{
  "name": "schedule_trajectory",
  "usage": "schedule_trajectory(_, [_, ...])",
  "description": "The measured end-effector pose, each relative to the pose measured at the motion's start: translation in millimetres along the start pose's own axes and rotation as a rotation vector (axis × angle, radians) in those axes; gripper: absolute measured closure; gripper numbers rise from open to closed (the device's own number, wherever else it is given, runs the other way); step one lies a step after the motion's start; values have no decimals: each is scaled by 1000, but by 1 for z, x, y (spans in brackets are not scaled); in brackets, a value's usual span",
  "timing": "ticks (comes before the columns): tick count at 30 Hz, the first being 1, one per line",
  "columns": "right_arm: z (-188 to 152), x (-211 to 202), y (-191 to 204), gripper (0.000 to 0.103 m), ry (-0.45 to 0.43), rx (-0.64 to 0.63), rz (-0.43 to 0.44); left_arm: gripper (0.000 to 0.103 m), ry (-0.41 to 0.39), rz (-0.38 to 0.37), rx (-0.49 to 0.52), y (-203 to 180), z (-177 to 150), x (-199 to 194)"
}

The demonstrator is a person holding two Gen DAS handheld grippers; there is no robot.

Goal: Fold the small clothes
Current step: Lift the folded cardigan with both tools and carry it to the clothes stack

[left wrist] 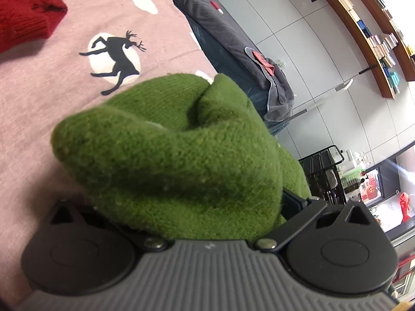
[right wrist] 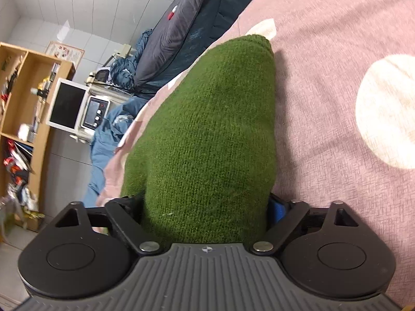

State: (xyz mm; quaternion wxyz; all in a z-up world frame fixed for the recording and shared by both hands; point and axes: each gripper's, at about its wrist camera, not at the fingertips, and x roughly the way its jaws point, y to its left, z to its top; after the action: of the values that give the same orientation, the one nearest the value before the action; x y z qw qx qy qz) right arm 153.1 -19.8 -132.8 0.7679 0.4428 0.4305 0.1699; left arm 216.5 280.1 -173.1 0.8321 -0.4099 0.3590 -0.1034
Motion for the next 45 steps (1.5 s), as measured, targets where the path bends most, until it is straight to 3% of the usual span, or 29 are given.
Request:
schedule_trajectory(4, [-4, -7, 3, 0, -28, -31, -33, 29, 14, -21, -20, 1, -1, -5])
schedule_trajectory(8, [-11, -16, 18, 1, -62, -109, -64, 39, 3, -8, 16, -9, -3, -18])
schedule_trajectory(14, [-24, -52, 46, 4, -156, -271, -85, 42, -10, -27, 87, -50, -15, -42])
schedule_trajectory(22, [-16, -172, 71, 5, -346, -454, -77, 41, 14, -209, 262, -173, -55, -72])
schedule_trajectory(27, [6, -285, 79, 5, -463, -522, -92, 41, 57, -362, 414, -286, -105, -88])
schedule_trajectory(35, [29, -468, 64, 5, -671, -479, -111, 40, 163, -573, 597, -456, -203, -100])
schedule_trajectory(38, [30, -514, 48, 5, -722, -439, -122, 39, 208, -603, 624, -495, -245, -93])
schedule_trajectory(45, [38, -560, -19, 4, -755, -314, -108, 39, 295, -537, 694, -540, -328, -60])
